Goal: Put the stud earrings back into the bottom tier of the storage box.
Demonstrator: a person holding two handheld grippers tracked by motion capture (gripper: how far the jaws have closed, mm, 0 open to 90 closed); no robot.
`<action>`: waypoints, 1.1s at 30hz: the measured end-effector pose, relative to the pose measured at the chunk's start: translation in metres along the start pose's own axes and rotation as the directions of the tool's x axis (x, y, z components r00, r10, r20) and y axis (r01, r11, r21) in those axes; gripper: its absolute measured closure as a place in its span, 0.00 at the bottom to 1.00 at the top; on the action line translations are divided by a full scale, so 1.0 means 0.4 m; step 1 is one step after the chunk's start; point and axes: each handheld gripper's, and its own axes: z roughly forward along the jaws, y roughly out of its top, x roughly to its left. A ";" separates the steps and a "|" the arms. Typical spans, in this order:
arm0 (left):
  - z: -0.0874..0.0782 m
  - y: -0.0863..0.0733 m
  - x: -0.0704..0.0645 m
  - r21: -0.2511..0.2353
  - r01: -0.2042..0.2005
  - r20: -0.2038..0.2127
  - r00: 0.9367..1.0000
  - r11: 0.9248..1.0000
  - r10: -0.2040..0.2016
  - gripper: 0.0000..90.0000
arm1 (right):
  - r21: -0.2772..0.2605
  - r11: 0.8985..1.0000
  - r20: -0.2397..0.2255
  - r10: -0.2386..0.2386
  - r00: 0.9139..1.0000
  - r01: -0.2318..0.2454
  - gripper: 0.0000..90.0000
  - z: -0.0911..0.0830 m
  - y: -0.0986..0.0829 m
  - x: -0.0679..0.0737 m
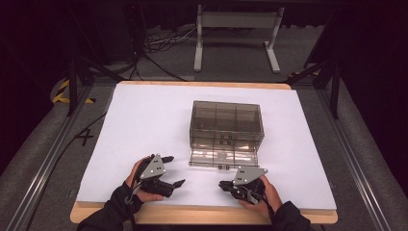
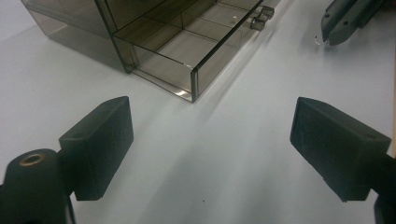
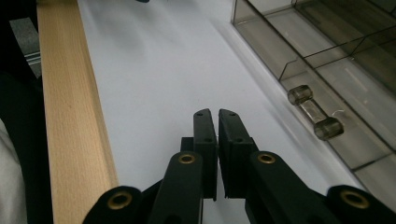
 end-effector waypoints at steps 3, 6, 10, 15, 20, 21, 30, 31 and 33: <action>0.000 0.000 0.000 0.002 0.000 -0.002 1.000 1.000 0.000 0.16 | -0.005 1.000 0.007 -0.001 1.000 0.001 0.96 -0.008 0.004 -0.002; 0.000 0.000 0.000 0.000 0.002 -0.003 1.000 1.000 -0.002 0.16 | -0.016 1.000 0.020 -0.004 1.000 0.005 0.96 -0.017 0.009 -0.005; 0.000 0.000 0.000 0.000 0.002 -0.004 1.000 1.000 -0.002 0.16 | -0.031 1.000 0.034 0.001 0.999 0.000 0.96 -0.029 0.013 -0.013; 0.000 0.000 0.000 0.000 0.001 -0.004 1.000 1.000 -0.001 0.16 | -0.059 0.998 0.057 0.015 0.998 -0.011 0.96 -0.049 0.018 -0.026; 0.001 0.001 0.000 0.005 -0.003 -0.006 1.000 1.000 0.003 0.16 | -0.067 0.998 0.071 0.015 0.997 -0.010 0.96 -0.062 0.020 -0.031; 0.001 0.001 0.000 0.005 -0.001 -0.006 1.000 1.000 0.001 0.16 | -0.071 0.997 0.073 0.015 0.997 -0.009 0.96 -0.065 0.021 -0.032; 0.001 0.001 -0.001 0.008 -0.005 -0.005 1.000 1.000 0.005 0.16 | -0.089 0.996 0.115 0.027 0.993 -0.016 0.96 -0.087 0.022 -0.058; 0.001 0.001 0.000 0.009 -0.008 -0.005 1.000 1.000 0.008 0.16 | -0.088 0.996 0.119 0.031 0.992 -0.021 0.96 -0.090 0.022 -0.060; 0.002 0.001 -0.001 0.010 -0.007 -0.007 1.000 1.000 0.007 0.16 | -0.091 0.996 0.126 0.035 0.991 -0.023 0.96 -0.094 0.022 -0.067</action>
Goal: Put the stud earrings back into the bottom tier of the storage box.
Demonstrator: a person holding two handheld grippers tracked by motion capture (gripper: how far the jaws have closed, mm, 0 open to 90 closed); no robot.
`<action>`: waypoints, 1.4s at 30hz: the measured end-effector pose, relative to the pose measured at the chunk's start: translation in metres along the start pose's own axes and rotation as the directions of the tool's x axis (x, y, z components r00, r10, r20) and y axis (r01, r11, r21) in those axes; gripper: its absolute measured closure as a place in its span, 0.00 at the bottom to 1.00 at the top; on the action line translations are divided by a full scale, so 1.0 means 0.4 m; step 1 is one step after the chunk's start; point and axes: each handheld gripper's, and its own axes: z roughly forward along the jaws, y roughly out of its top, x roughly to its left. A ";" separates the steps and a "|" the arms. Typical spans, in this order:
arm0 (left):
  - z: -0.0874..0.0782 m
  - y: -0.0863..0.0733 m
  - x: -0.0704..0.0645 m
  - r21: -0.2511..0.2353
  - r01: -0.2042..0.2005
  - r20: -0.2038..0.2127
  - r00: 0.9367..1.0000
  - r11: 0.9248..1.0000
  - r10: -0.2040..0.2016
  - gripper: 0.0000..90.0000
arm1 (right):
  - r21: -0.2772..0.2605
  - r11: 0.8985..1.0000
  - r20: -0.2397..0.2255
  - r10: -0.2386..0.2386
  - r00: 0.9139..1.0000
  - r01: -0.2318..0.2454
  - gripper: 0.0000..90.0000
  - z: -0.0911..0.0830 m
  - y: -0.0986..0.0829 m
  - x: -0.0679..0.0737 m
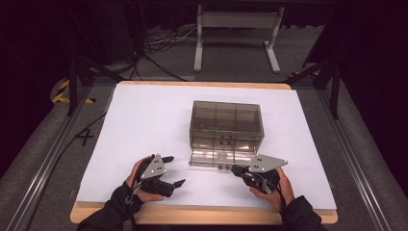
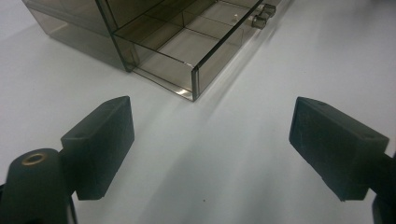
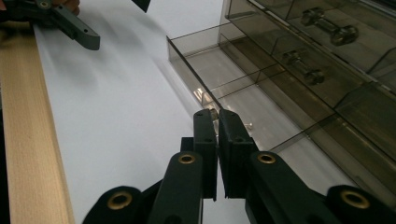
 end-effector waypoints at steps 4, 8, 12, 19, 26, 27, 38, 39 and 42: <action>0.000 0.000 0.000 0.000 0.003 0.001 1.000 1.000 -0.003 0.16 | -0.008 1.000 0.012 0.009 1.000 -0.009 0.96 -0.007 0.001 -0.009; 0.001 0.000 0.000 0.001 0.001 0.000 1.000 1.000 -0.001 0.17 | -0.014 1.000 0.019 0.015 1.000 -0.014 0.96 -0.008 0.002 -0.015; 0.001 0.000 0.000 0.001 0.005 0.000 1.000 1.000 -0.005 0.17 | -0.014 1.000 0.023 0.015 1.000 -0.014 0.96 -0.006 0.006 -0.019; 0.001 0.000 0.001 0.002 0.008 0.001 1.000 1.000 -0.008 0.17 | -0.029 0.999 0.032 0.018 0.999 -0.017 0.96 0.000 0.020 -0.030; 0.001 0.000 0.001 0.003 0.013 0.000 1.000 1.000 -0.013 0.17 | -0.030 0.999 0.030 0.022 0.999 -0.021 0.96 0.015 0.035 -0.036; 0.001 0.000 0.001 0.003 0.012 0.000 1.000 1.000 -0.012 0.17 | -0.027 0.999 0.029 0.022 0.999 -0.021 0.96 0.018 0.036 -0.036; 0.002 0.001 0.001 0.007 0.006 0.002 1.000 1.000 -0.006 0.17 | 0.006 1.000 0.029 0.019 0.999 -0.019 0.96 0.076 0.051 -0.048; 0.002 0.001 0.001 0.007 0.006 0.002 1.000 1.000 -0.006 0.17 | 0.009 1.000 0.027 0.021 0.999 -0.022 0.96 0.081 0.051 -0.050; 0.002 0.001 0.002 0.008 0.007 0.003 1.000 1.000 -0.007 0.17 | 0.023 0.999 0.028 0.028 0.999 -0.029 0.96 0.093 0.050 -0.057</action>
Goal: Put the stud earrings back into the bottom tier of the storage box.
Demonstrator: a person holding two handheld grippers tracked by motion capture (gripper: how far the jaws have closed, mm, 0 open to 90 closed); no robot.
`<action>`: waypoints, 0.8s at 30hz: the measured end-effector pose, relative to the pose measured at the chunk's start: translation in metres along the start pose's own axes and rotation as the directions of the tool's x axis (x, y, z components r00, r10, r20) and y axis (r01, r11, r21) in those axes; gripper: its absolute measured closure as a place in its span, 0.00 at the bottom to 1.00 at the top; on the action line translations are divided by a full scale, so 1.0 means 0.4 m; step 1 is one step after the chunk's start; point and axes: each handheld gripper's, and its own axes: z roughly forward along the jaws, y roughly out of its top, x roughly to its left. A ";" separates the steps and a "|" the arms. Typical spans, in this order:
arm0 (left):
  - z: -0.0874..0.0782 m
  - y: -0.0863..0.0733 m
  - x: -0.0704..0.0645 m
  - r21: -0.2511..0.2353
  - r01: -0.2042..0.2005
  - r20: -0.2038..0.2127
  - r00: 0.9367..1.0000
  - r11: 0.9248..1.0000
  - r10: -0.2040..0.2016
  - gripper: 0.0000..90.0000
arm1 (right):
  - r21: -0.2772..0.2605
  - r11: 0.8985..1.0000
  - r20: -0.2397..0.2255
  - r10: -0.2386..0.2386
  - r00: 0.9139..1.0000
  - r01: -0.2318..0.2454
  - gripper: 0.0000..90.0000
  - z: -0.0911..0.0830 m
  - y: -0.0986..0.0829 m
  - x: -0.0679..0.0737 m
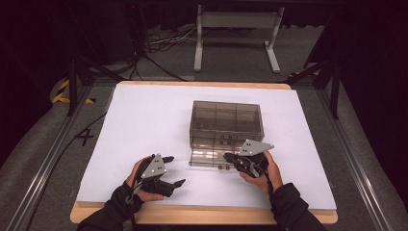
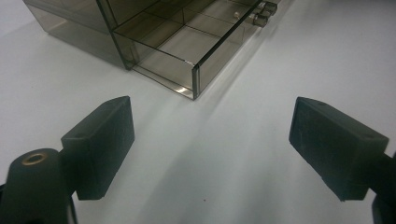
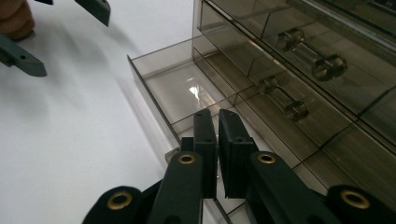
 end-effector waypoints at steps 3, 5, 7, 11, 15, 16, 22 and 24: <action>0.001 0.000 0.000 0.001 0.001 0.003 1.000 1.000 -0.001 0.16 | 0.005 1.000 0.003 0.005 1.000 -0.005 0.96 0.007 -0.001 -0.005; -0.001 -0.001 0.000 -0.005 0.005 0.001 1.000 1.000 -0.005 0.16 | 0.011 1.000 0.003 0.011 1.000 -0.011 0.96 0.012 -0.002 -0.009; -0.002 -0.001 -0.001 -0.006 0.005 0.000 1.000 1.000 -0.005 0.16 | 0.019 1.000 0.005 0.013 1.000 -0.013 0.96 0.016 -0.003 -0.011; -0.001 -0.001 -0.002 -0.007 -0.006 -0.003 1.000 1.000 0.005 0.16 | 0.031 0.999 0.007 0.018 1.000 -0.018 0.96 0.025 -0.005 -0.014; -0.002 -0.001 -0.002 -0.009 -0.003 -0.002 1.000 1.000 0.003 0.16 | 0.040 0.999 0.010 0.022 1.000 -0.023 0.96 0.031 -0.007 -0.015; -0.002 -0.001 -0.002 -0.009 -0.001 0.000 1.000 1.000 0.001 0.16 | 0.041 0.999 0.011 0.021 1.000 -0.022 0.96 0.032 -0.007 -0.016; -0.002 -0.001 -0.002 -0.007 -0.007 -0.001 1.000 1.000 0.007 0.16 | 0.058 0.998 0.014 0.038 0.999 -0.038 0.96 0.041 -0.012 -0.020; -0.002 -0.001 -0.002 -0.008 -0.005 -0.001 1.000 1.000 0.005 0.16 | 0.058 0.997 0.018 0.042 0.999 -0.043 0.96 0.040 -0.013 -0.022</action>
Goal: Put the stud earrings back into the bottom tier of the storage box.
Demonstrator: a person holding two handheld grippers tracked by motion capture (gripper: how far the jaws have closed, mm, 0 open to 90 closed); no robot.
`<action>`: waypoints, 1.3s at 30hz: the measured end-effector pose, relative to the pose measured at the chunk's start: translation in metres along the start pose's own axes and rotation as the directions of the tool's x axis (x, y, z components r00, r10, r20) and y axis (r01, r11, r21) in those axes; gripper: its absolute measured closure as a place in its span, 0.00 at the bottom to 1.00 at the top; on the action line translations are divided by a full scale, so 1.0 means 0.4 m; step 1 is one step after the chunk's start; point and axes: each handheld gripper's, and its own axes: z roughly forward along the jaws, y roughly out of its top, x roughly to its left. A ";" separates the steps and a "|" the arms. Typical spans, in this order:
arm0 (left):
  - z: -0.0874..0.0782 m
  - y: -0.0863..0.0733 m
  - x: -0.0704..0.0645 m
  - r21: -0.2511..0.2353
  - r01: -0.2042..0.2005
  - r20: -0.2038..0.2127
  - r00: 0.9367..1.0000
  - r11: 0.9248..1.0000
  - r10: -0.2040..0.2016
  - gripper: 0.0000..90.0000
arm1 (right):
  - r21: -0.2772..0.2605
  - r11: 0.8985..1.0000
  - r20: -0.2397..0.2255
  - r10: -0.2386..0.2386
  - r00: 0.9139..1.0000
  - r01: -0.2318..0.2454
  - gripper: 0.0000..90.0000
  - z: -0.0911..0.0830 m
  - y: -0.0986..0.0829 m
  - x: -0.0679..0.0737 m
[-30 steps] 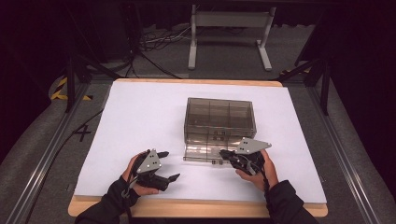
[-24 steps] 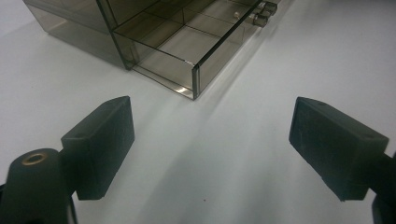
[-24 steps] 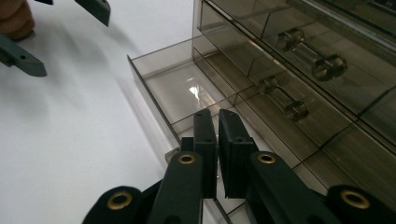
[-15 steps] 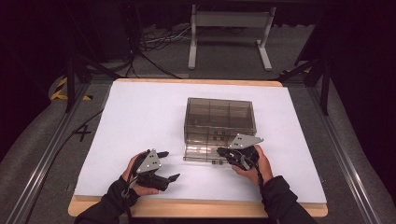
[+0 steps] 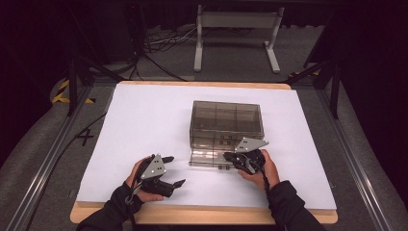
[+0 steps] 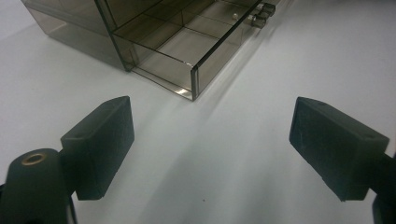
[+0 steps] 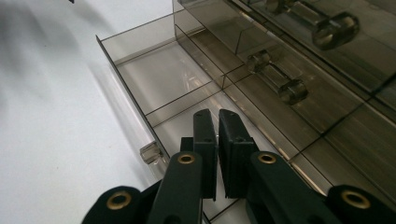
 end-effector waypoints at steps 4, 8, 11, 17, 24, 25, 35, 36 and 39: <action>0.000 0.000 0.000 0.001 -0.001 0.001 1.000 1.000 0.001 0.16 | 0.004 1.000 0.008 0.000 1.000 0.000 0.96 0.002 -0.001 -0.001; -0.002 -0.001 0.005 -0.007 0.016 -0.002 1.000 1.000 -0.016 0.16 | 0.002 1.000 0.008 0.002 1.000 -0.002 0.95 0.000 -0.001 -0.002; -0.002 -0.001 0.006 -0.007 0.023 -0.002 1.000 1.000 -0.023 0.16 | -0.002 1.000 0.007 0.011 1.000 -0.011 0.95 -0.001 -0.001 -0.003; -0.001 -0.001 0.005 -0.005 0.026 -0.007 1.000 1.000 -0.026 0.16 | 0.007 1.000 -0.001 0.014 1.000 -0.014 0.89 0.003 -0.001 0.000; -0.008 -0.001 0.009 -0.029 0.035 -0.001 0.999 0.999 -0.035 0.21 | -0.005 1.000 0.007 0.006 1.000 -0.006 0.91 -0.005 0.002 0.002; -0.011 0.000 0.009 -0.040 0.043 -0.004 0.999 0.998 -0.044 0.24 | -0.006 1.000 0.002 0.006 1.000 -0.006 0.90 -0.007 0.001 0.001; -0.033 0.014 0.005 -0.084 0.034 -0.006 0.999 0.996 -0.035 0.50 | -0.028 1.000 0.030 0.010 1.000 -0.009 0.93 -0.036 -0.006 -0.018; -0.035 0.015 0.003 -0.091 0.034 -0.005 0.999 0.995 -0.035 0.55 | -0.034 0.999 0.034 0.011 0.999 -0.010 0.95 -0.041 -0.007 -0.020; -0.039 0.020 0.000 -0.087 0.017 -0.019 1.000 0.996 -0.019 0.69 | -0.041 0.999 0.037 0.005 0.999 -0.004 0.97 -0.052 -0.008 -0.023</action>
